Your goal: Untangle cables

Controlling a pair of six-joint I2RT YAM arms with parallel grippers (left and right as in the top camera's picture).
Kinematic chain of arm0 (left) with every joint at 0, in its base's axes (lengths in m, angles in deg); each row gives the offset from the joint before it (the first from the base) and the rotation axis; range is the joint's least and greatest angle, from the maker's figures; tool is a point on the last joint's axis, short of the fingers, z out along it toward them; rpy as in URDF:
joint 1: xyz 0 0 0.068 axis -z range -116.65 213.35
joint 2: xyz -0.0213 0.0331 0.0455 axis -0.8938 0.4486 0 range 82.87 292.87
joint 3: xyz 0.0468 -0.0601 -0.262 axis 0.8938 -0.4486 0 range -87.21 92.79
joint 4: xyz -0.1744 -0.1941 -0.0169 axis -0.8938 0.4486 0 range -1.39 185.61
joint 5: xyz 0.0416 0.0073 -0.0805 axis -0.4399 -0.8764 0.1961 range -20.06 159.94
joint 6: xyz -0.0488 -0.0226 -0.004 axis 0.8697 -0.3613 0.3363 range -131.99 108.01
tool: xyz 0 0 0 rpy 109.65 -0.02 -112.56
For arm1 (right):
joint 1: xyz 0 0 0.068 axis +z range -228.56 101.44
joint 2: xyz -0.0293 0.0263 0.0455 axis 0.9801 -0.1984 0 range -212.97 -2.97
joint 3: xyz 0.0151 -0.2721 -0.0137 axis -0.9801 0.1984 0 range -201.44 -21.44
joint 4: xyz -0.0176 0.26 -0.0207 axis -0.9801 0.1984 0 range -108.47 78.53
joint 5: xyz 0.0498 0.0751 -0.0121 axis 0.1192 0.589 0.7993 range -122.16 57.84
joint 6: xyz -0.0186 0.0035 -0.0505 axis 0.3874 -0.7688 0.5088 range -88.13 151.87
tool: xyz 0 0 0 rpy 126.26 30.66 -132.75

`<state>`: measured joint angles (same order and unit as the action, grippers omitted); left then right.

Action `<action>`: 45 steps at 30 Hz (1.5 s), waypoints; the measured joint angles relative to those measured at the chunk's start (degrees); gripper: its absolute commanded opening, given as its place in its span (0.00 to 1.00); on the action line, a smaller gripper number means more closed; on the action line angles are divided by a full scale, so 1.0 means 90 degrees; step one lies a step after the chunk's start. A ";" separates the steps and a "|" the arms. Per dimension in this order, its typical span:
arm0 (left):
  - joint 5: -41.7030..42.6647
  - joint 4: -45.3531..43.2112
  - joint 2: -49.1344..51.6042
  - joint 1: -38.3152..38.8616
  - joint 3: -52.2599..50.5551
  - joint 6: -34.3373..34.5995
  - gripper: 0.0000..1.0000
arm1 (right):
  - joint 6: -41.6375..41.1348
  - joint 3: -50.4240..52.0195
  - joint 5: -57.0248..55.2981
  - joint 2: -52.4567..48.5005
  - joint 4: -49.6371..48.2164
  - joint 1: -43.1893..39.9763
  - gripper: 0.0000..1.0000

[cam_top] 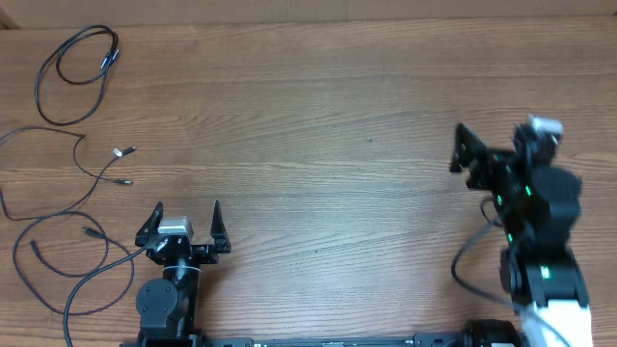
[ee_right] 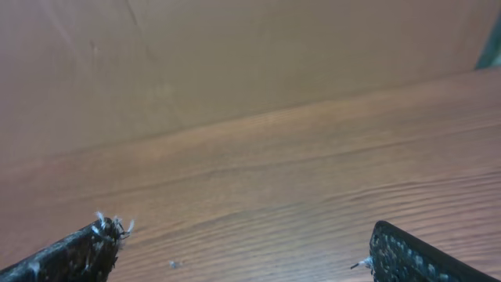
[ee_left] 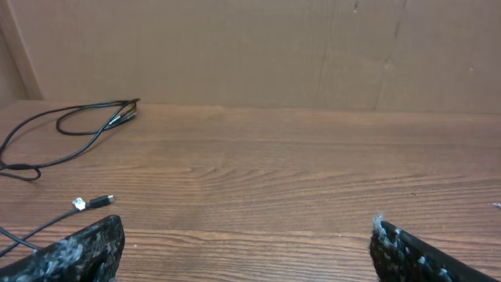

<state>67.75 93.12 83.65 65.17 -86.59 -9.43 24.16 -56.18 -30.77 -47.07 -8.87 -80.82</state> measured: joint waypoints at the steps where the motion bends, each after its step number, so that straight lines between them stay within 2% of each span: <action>1: 0.0000 -0.0002 0.0000 0.0000 0.0000 0.0000 1.00 | 0.0005 0.0180 0.0070 0.0274 -0.0017 -0.0114 1.00; 2: 0.0000 0.0000 0.0000 0.0000 -0.0002 0.0000 1.00 | 0.0015 0.0510 0.0153 0.0848 -0.0007 -0.0296 1.00; 8: 0.0000 -0.0002 -0.0002 0.0000 -0.0002 0.0000 1.00 | 0.0134 0.1365 0.0350 0.2351 -0.0141 -0.0415 1.00; 15: 0.0000 0.0000 -0.0002 0.0000 -0.0002 0.0000 1.00 | 0.0359 0.2137 0.0653 0.3162 -0.0155 -0.0372 1.00; 24: 0.0000 -0.0002 -0.0002 0.0000 -0.0005 0.0000 1.00 | 0.0821 0.2769 0.0801 0.4318 -0.0180 0.0136 1.00; 29: 0.0000 -0.0002 -0.0002 0.0000 -0.0005 0.0000 0.99 | 0.0860 0.3225 0.0801 0.4755 -0.0204 0.0136 1.00; 37: 0.0000 -0.0002 -0.0002 0.0000 -0.0005 0.0000 1.00 | 0.0862 0.3643 0.0804 0.4806 -0.0845 0.0274 1.00; 45: 0.0000 -0.0002 -0.0002 0.0000 -0.0005 0.0000 1.00 | 0.0862 0.3742 0.0801 0.4811 -0.0612 0.0304 1.00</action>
<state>67.75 93.10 83.63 65.17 -86.63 -9.43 31.92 -22.50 -23.55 -3.77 -14.37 -78.09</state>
